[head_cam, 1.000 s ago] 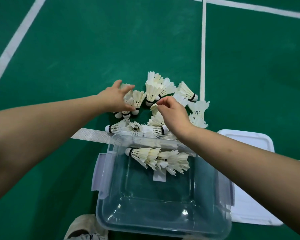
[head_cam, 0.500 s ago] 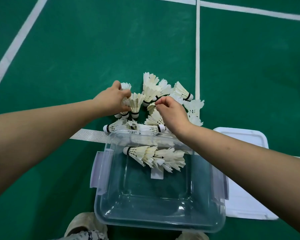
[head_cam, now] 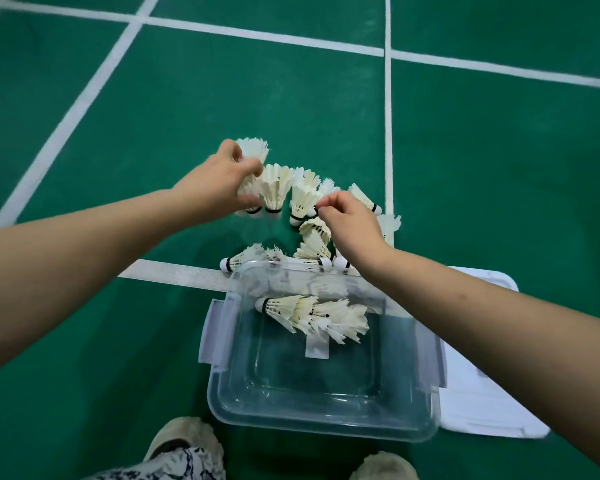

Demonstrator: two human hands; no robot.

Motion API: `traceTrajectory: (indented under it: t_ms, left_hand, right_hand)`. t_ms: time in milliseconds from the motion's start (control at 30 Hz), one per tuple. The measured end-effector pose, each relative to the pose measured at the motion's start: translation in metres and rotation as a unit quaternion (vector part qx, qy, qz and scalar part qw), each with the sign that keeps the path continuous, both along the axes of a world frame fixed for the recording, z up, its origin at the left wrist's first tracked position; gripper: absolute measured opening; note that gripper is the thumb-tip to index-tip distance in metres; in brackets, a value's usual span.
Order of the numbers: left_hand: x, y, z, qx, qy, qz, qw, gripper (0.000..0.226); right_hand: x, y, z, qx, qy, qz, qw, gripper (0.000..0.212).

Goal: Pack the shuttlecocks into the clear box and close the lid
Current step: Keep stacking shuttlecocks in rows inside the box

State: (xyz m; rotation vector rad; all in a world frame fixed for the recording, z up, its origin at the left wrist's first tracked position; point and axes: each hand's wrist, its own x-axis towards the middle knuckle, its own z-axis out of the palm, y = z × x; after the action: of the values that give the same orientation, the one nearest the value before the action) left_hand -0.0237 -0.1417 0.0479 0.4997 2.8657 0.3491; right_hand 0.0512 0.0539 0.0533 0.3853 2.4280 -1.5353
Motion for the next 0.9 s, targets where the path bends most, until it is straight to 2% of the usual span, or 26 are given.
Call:
traceTrajectory:
  t_ms: [200,367,467,500,600,633,767,900]
  left_hand:
    - [0.029,0.002,0.057,0.039,0.039,-0.004,0.998,0.050]
    - [0.076,0.010,0.074,0.070,0.022,-0.036,0.997,0.049]
    - [0.101,0.012,0.076,0.074,-0.001,-0.047,0.996,0.048]
    - [0.108,0.012,0.075,0.071,-0.013,-0.048,0.996,0.048]
    - [0.124,0.007,0.070,0.069,-0.050,-0.043,0.995,0.050]
    - [0.128,0.006,0.067,0.069,-0.059,-0.042,0.995,0.052]
    - [0.140,0.002,0.056,0.075,-0.091,-0.031,0.993,0.065]
    - [0.144,-0.003,0.047,0.094,-0.097,-0.007,0.991,0.082]
  right_hand:
    - [0.010,0.002,0.034,0.054,0.087,0.042,0.994,0.010]
    - [0.033,0.004,0.057,0.126,0.164,0.093,0.974,0.046]
    - [0.050,0.007,0.064,0.125,0.174,0.134,0.967,0.061]
    - [0.054,0.008,0.063,0.126,0.168,0.155,0.965,0.056]
    - [0.068,0.009,0.052,0.107,0.153,0.198,0.962,0.018]
    - [0.073,0.008,0.048,0.097,0.149,0.199,0.964,0.012]
    - [0.090,0.008,0.032,0.087,0.130,0.194,0.969,0.015]
    - [0.103,0.017,0.024,0.009,0.103,0.089,0.991,0.015]
